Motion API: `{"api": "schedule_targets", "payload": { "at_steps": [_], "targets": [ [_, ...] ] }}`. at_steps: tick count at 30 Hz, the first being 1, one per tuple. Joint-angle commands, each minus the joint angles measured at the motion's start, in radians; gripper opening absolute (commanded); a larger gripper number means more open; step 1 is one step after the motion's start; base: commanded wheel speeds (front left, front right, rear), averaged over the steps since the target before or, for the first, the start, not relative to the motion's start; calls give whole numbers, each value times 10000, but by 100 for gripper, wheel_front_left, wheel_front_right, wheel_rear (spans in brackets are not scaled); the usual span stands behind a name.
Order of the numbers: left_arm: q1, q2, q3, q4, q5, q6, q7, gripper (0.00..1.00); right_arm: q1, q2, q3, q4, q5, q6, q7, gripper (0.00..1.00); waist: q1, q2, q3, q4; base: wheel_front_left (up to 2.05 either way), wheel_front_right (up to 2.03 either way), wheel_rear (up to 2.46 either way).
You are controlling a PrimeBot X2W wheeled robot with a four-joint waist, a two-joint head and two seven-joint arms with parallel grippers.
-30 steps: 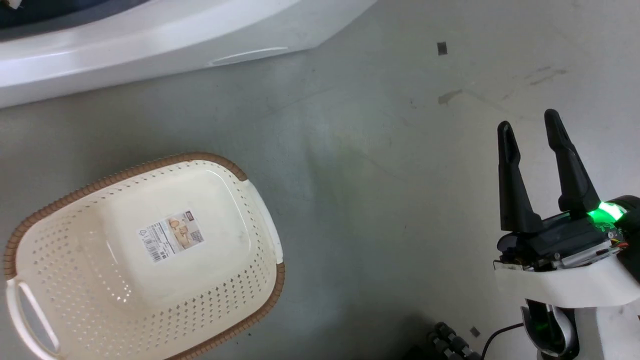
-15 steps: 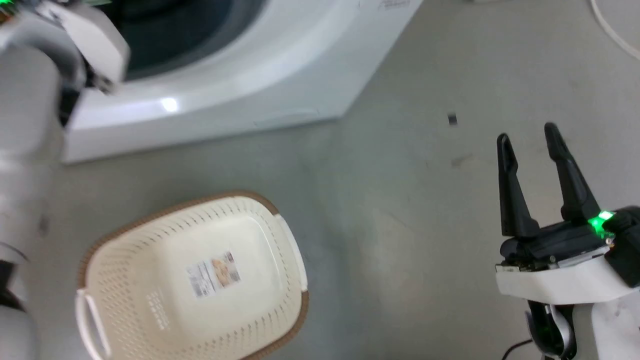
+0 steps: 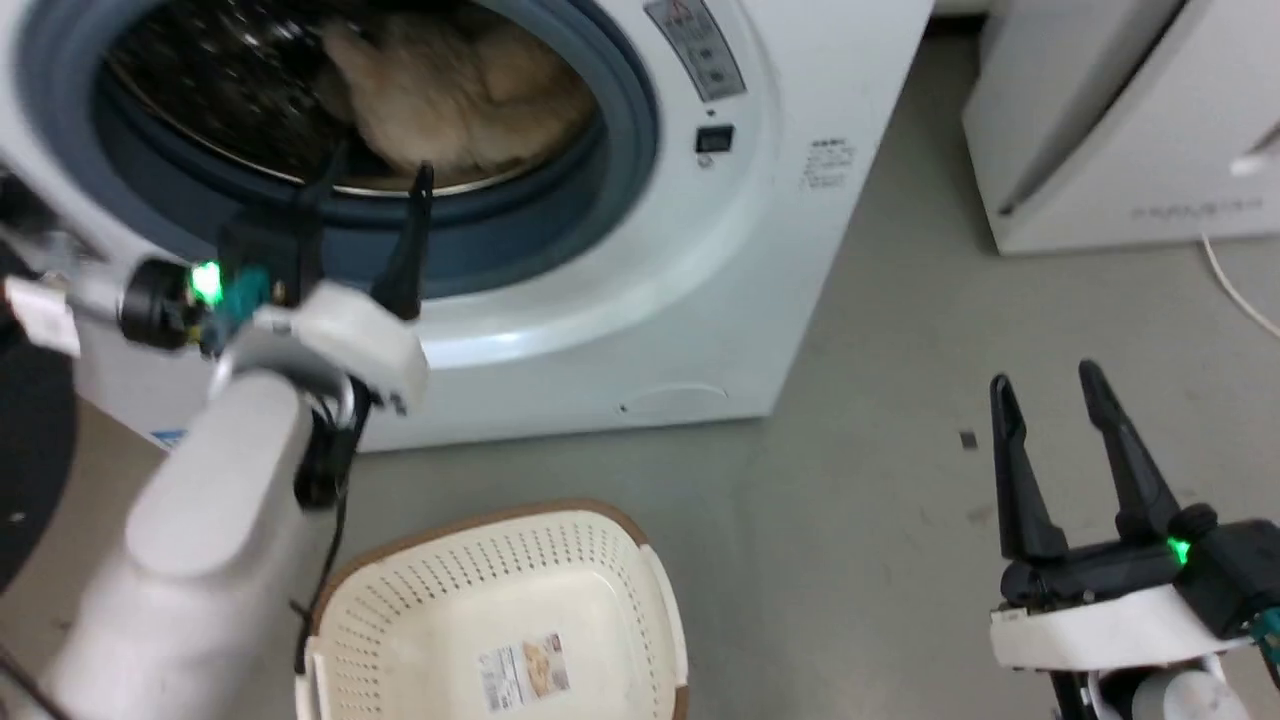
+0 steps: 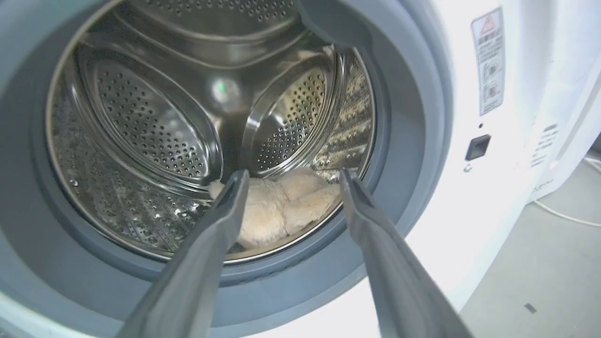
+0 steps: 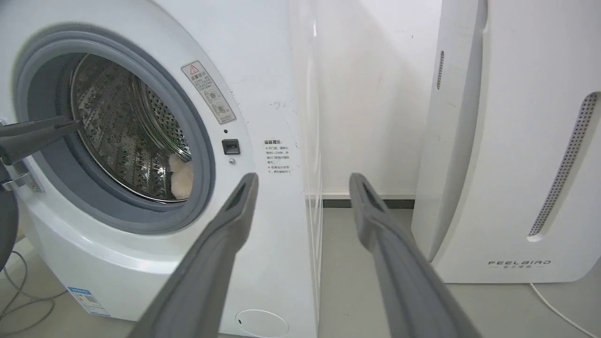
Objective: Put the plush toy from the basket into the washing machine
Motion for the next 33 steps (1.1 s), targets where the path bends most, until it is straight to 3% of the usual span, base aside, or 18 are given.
{"api": "schedule_targets", "payload": {
  "at_steps": [1, 13, 25, 33],
  "targets": [
    [669, -44, 281, -531, 20, 198, -51, 100, 209, -1, -7, 38, -60, -7, -44, 100, 2, 0, -676, 468, 0, 0, 0],
    [5076, -440, 1959, -3619, 737, 1260, -52, 100, 854, -1, 132, 335, -138, -7, -44, 100, 2, 0, -1704, 650, 0, 0, 0],
    [7489, -1395, 2889, -4536, 1337, 1488, -52, 100, 1221, -1, 290, 566, -319, -7, -44, 100, 2, 0, -2080, 715, 0, 0, 0],
    [8053, -1782, 3390, -5225, 2036, 1100, -53, 100, 1292, -1, 329, 642, -228, -7, -44, 100, 2, 0, -2067, 793, 0, 0, 0]
  ]
}}
